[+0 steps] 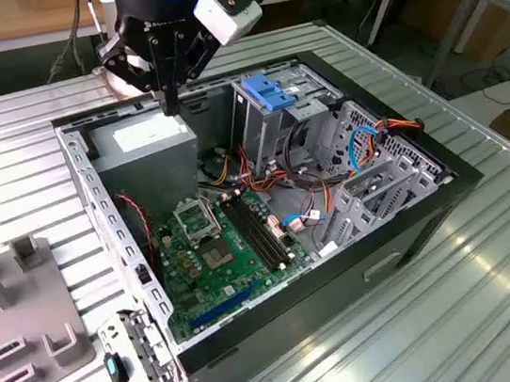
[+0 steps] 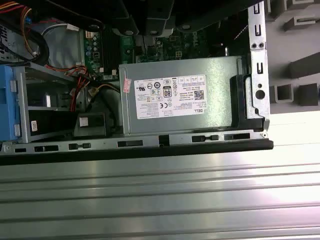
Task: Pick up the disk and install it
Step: 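Reach for the disk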
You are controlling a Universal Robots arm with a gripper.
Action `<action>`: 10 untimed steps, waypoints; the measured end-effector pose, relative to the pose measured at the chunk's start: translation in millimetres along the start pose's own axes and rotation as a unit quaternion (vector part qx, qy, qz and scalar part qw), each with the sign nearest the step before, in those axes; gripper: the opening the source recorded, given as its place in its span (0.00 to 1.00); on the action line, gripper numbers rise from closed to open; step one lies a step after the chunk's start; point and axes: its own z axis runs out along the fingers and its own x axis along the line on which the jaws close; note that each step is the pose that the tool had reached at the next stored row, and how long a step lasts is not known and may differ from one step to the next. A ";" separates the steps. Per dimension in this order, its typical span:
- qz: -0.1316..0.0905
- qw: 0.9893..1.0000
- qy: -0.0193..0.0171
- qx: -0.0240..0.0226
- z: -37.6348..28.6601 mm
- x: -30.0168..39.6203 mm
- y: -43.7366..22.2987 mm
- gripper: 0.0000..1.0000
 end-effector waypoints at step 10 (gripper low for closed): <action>0.000 1.000 0.000 0.000 0.0 0.0 0.0 0.11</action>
